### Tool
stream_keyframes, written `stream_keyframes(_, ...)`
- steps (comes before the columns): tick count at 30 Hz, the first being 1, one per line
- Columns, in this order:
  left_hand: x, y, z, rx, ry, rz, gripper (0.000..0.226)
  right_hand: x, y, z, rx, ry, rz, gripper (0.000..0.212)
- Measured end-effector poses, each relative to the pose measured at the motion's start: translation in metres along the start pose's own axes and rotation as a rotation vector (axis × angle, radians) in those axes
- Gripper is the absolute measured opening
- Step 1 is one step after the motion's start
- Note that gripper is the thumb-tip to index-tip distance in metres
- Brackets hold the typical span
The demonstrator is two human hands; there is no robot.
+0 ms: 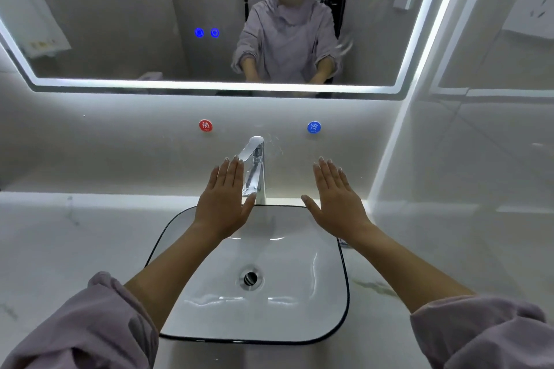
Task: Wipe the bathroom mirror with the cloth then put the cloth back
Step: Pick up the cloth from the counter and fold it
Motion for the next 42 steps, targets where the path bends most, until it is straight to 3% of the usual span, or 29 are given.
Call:
stream_keyframes(22, 0.058, -0.056, -0.057, -0.042, -0.155, 0.165, 0.072, 0.075, -0.029, 0.012, -0.084, -0.28, 0.04, 0.074)
stream_keyframes(36, 0.136, -0.135, -0.115, -0.199, -0.296, 0.213, 0.072, 0.151, -0.073, 0.015, -0.134, -0.467, -0.05, 0.072)
stream_keyframes(42, 0.164, -0.188, -0.137, -0.385, -0.305, 0.253, 0.072, 0.173, -0.11, 0.016, -0.183, -0.613, -0.175, 0.068)
Point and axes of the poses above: each hand's wrist, its own z-axis away from the middle knuckle, its own y-axis out of the back of the hand, x = y × z, the point moved 3 cm from there along -z, towards the middle knuckle, and after that the axes turned 5 degrees about x, right-handed, at the moved point
